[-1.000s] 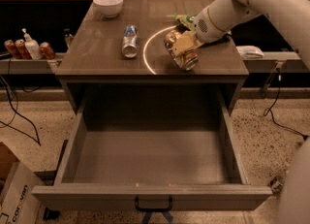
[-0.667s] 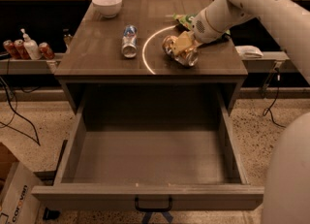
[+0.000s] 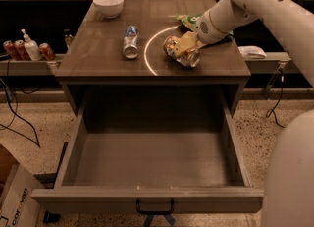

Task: Pick orange can from top drawer and place on counter

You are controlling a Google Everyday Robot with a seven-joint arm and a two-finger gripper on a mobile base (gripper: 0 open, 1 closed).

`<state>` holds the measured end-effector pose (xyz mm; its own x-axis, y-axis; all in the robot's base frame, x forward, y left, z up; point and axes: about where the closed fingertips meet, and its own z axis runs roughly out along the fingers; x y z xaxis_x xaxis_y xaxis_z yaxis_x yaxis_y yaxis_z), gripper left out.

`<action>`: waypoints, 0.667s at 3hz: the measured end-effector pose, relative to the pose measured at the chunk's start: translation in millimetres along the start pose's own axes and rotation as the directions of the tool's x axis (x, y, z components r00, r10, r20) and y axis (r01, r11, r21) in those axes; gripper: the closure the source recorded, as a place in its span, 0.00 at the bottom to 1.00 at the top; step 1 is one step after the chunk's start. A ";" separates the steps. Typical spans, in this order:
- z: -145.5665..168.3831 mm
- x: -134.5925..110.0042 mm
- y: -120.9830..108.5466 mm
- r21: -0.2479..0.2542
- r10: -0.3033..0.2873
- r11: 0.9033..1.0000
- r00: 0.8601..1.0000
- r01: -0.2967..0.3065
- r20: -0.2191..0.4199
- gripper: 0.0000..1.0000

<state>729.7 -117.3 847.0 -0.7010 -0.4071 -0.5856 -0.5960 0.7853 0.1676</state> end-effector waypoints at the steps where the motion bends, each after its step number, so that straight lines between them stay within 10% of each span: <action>1: 3.2 0.5 1.0 -0.004 -0.001 1.000 1.000 0.001 -0.004 0.34; 2: 2.8 0.1 1.2 -0.004 -0.001 1.000 1.000 0.001 -0.004 0.11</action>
Offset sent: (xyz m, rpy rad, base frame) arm 0.0002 0.0018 -0.0023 0.0001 0.0035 0.0027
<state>730.0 -115.0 844.9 -0.7022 -0.4095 -0.5825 -0.5980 0.7832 0.1703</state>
